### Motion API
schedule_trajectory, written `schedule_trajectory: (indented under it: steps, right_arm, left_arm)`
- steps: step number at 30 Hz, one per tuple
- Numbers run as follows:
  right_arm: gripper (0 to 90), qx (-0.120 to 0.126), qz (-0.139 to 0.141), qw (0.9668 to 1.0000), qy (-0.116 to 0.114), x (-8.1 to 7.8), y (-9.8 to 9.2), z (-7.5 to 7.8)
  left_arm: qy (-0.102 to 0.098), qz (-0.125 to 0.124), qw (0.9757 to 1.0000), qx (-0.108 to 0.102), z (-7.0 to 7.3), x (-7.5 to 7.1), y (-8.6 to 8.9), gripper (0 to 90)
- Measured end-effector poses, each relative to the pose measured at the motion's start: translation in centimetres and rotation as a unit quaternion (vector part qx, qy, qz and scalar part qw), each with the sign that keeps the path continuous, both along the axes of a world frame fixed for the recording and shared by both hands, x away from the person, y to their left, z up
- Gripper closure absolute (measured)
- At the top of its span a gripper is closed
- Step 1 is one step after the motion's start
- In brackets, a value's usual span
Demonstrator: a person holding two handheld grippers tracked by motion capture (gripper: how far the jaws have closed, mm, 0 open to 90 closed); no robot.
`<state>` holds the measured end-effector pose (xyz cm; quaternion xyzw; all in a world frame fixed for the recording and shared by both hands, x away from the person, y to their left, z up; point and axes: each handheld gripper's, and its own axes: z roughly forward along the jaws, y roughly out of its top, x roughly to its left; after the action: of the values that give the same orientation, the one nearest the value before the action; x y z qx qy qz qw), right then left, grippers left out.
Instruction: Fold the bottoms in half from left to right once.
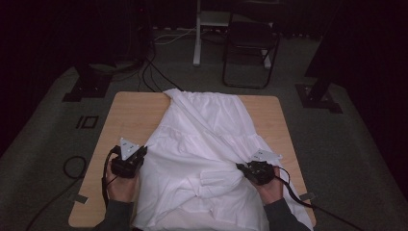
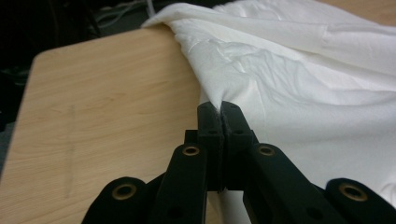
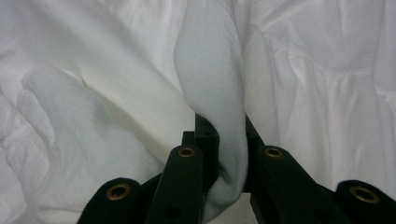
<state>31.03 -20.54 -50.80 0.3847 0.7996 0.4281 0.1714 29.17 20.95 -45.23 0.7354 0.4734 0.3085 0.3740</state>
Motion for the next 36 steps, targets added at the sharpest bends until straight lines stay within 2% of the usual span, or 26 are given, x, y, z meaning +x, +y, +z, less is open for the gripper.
schedule_trajectory:
  steps: [4, 6, 8, 10, 11, 12, 15, 16, 17, 18, 21, 22, 23, 24, 25, 28, 30, 32, 34, 36]
  right_arm:
    - [84.7, 0.008, -0.009, 0.9999, -0.005, 0.0, -0.8, 0.4]
    - [84.6, 0.022, -0.02, 0.9995, -0.013, -0.1, -1.9, 1.2]
    - [84.6, 0.036, -0.033, 0.9985, -0.024, -0.2, -3.0, 2.1]
    - [84.6, 0.043, -0.04, 0.9978, -0.029, -0.2, -3.5, 2.4]
    - [84.6, 0.048, -0.046, 0.9973, -0.031, -0.2, -4.0, 2.6]
    - [84.7, 0.06, -0.071, 0.9949, -0.039, -0.2, -5.6, 3.2]
    - [84.7, 0.055, -0.105, 0.9921, -0.04, -0.2, -7.4, 3.3]
    - [84.7, 0.055, -0.105, 0.9921, -0.04, -0.2, -7.4, 3.3]
    - [84.7, 0.043, -0.119, 0.9911, -0.043, -0.1, -7.9, 3.2]
    - [84.6, 0.028, -0.137, 0.9895, -0.036, 0.3, -8.9, 2.6]
    - [84.6, 0.012, -0.156, 0.9875, -0.022, 1.0, -10.0, 1.3]
    - [84.6, 0.012, -0.156, 0.9875, -0.022, 1.0, -10.0, 1.3]
    - [84.6, 0.007, -0.162, 0.9867, -0.012, 1.3, -10.5, 0.6]
    - [84.5, -0.002, -0.168, 0.9858, 0.0, 1.8, -11.0, -0.5]
    - [84.5, -0.003, -0.17, 0.9854, 0.005, 1.9, -11.1, -1.0]
    - [84.4, -0.01, -0.175, 0.9846, 0.01, 2.2, -11.3, -1.9]
    - [84.2, -0.027, -0.181, 0.983, 0.017, 2.7, -11.3, -3.0]
    - [83.9, -0.033, -0.183, 0.9823, 0.022, 2.9, -11.3, -3.4]
    - [83.5, -0.035, -0.184, 0.9821, 0.024, 3.0, -11.3, -3.6]
    - [81.8, -0.045, -0.189, 0.9806, 0.026, 3.2, -11.3, -3.9]
  left_arm:
    - [0.005, -0.018, 0.9998, -0.004, -0.2, 0.3, -0.9, 88.6]
    - [0.01, -0.042, 0.9991, -0.001, -0.4, 0.6, -2.2, 88.6]
    - [0.013, -0.057, 0.9982, -0.008, -0.5, 0.9, -3.2, 88.5]
    - [0.015, -0.063, 0.9978, -0.006, -0.5, 1.0, -3.6, 88.1]
    - [0.022, -0.084, 0.9962, -0.002, -1.0, 1.3, -5.2, 88.1]
    - [0.027, -0.091, 0.9955, 0.0, -1.4, 1.5, -5.7, 86.4]
    - [0.046, -0.106, 0.9933, 0.003, -2.5, 2.1, -7.0, 75.6]
    - [0.046, -0.106, 0.9933, 0.003, -2.5, 2.1, -7.0, 71.6]
    - [0.056, -0.109, 0.9925, 0.001, -3.3, 2.4, -7.5, 71.6]
    - [0.061, -0.109, 0.9921, 0.0, -3.6, 2.6, -7.7, 65.8]
    - [0.074, -0.104, 0.9918, 0.001, -4.6, 3.1, -8.0, 58.0]
    - [0.074, -0.104, 0.9918, 0.001, -4.6, 3.1, -8.0, 55.1]
    - [0.081, -0.097, 0.992, -0.006, -5.1, 3.4, -8.1, 55.1]
    - [0.08, -0.093, 0.9925, -0.008, -5.2, 3.5, -8.1, 49.5]
    - [0.081, -0.088, 0.9928, -0.008, -5.4, 3.6, -8.1, 46.5]
    - [0.093, -0.084, 0.9921, -0.004, -5.9, 4.0, -8.0, 37.7]
    - [0.093, -0.068, 0.9933, -0.01, -6.5, 4.1, -7.6, 34.7]
    - [0.095, -0.063, 0.9932, -0.02, -6.7, 4.2, -7.1, 34.7]
    - [0.096, -0.061, 0.9933, -0.02, -6.8, 4.2, -6.8, 34.7]
    - [0.105, -0.061, 0.9924, -0.021, -7.3, 4.3, -6.6, 34.7]
